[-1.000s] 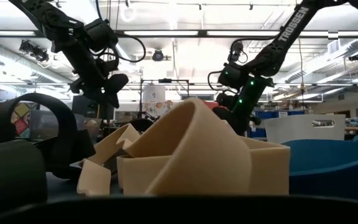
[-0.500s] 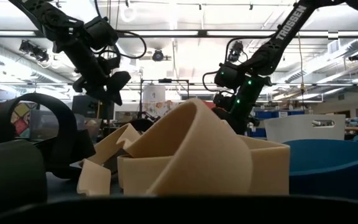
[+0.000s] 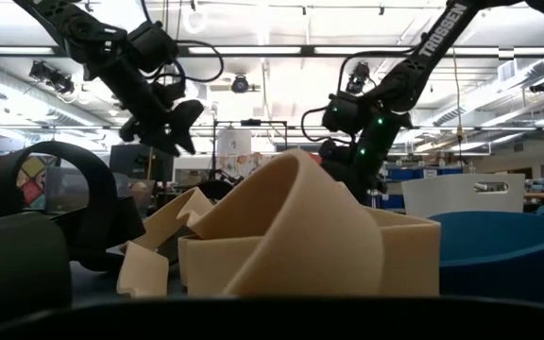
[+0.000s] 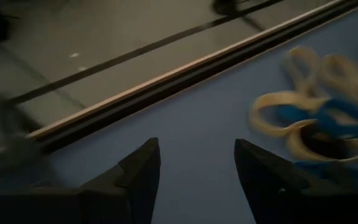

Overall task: Sort rubber bands into baskets
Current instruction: Put the yellow rubber band into the black bin

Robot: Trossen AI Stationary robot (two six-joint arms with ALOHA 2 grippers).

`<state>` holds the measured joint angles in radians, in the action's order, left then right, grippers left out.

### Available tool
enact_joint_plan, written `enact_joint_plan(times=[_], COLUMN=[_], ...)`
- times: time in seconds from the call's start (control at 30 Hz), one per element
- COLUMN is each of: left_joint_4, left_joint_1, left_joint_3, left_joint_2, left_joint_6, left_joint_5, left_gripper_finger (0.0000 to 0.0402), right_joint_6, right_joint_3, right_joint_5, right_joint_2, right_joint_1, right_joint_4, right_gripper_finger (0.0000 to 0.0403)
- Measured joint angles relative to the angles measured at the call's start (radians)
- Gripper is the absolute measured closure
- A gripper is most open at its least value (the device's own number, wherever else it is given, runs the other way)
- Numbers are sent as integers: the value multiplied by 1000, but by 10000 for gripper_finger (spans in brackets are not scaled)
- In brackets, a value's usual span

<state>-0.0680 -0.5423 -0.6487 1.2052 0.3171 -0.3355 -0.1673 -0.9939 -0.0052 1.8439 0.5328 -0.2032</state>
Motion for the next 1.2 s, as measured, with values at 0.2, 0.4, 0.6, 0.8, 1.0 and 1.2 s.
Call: enact_joint_plan(times=[0.2,0.4,0.6,0.8,1.0,1.2], left_joint_4=[195,389,575,749,896,916], left_joint_1=[50,89,141,187,211,211], left_joint_3=[0,0,0,0,0,0], left_joint_2=[59,142,244,346,407,422], left_joint_6=[-82,-127,-201,-262,-284,-288], left_joint_5=[129,250,306,356,375,372], left_gripper_finger=[193,193,193,193,193,193], right_joint_6=[16,79,121,127,125,122], right_joint_3=[1,1,1,1,1,1], right_joint_5=[-8,7,24,25,-6,-38], right_joint_2=[-74,-162,-227,-265,-276,-276], right_joint_1=[-74,-185,-245,-260,-259,-259], right_joint_4=[72,144,241,278,284,306], right_gripper_finger=[396,398,398,398,398,398])
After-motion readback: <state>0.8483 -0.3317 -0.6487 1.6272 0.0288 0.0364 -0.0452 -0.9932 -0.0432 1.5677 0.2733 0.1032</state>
